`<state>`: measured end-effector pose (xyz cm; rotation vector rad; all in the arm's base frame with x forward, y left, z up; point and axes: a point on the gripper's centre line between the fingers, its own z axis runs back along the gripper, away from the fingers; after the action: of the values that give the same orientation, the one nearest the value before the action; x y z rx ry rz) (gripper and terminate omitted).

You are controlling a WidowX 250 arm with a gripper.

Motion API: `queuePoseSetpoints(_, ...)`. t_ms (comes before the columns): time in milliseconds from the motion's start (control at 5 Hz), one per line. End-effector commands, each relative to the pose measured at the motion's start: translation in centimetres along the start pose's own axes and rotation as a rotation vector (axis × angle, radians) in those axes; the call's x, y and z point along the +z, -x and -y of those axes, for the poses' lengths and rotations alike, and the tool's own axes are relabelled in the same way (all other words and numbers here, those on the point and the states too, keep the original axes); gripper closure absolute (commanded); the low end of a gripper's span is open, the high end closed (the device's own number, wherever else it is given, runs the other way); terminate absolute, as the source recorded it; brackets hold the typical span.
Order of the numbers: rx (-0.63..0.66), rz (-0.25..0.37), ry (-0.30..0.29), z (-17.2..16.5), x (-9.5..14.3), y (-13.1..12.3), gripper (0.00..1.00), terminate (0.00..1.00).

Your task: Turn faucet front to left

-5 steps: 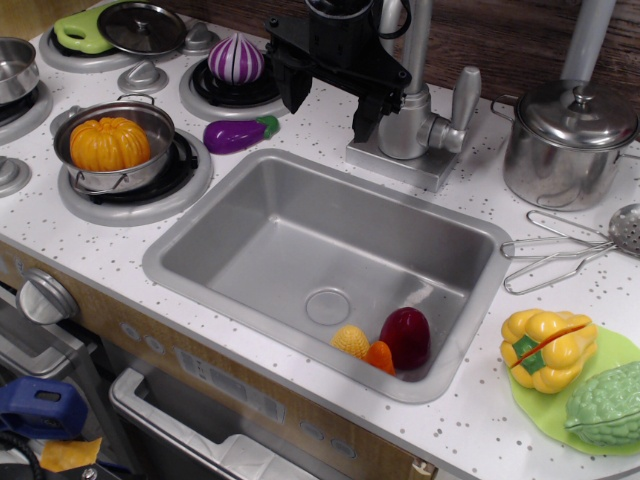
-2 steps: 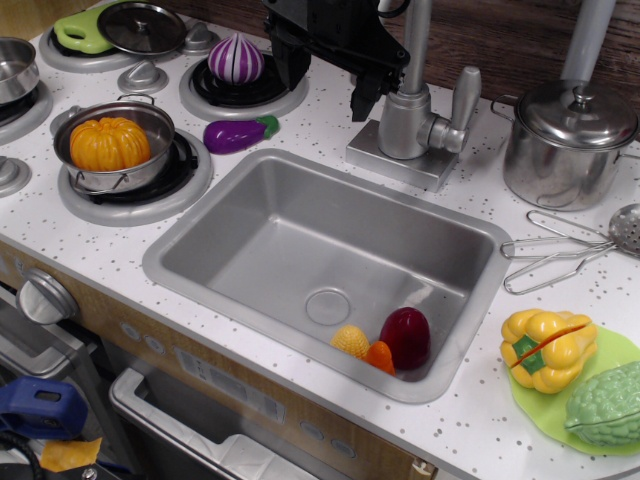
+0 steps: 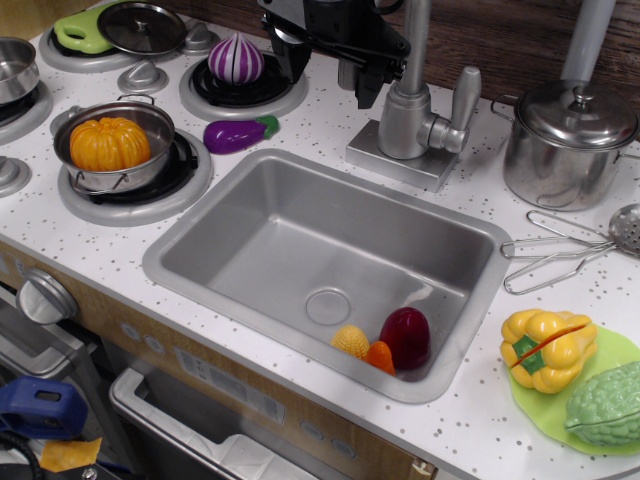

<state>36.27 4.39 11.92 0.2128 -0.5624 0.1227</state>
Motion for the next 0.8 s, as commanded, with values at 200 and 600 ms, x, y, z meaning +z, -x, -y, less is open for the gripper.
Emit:
queuePoseSetpoints(200, -0.003, 0.16, -0.011, -1.5, -1.1, -2.6, 1.0, 0.0)
queuePoseSetpoints(600, -0.086, 0.231, -0.053, -5.1, -3.0, -4.5, 1.0, 0.0)
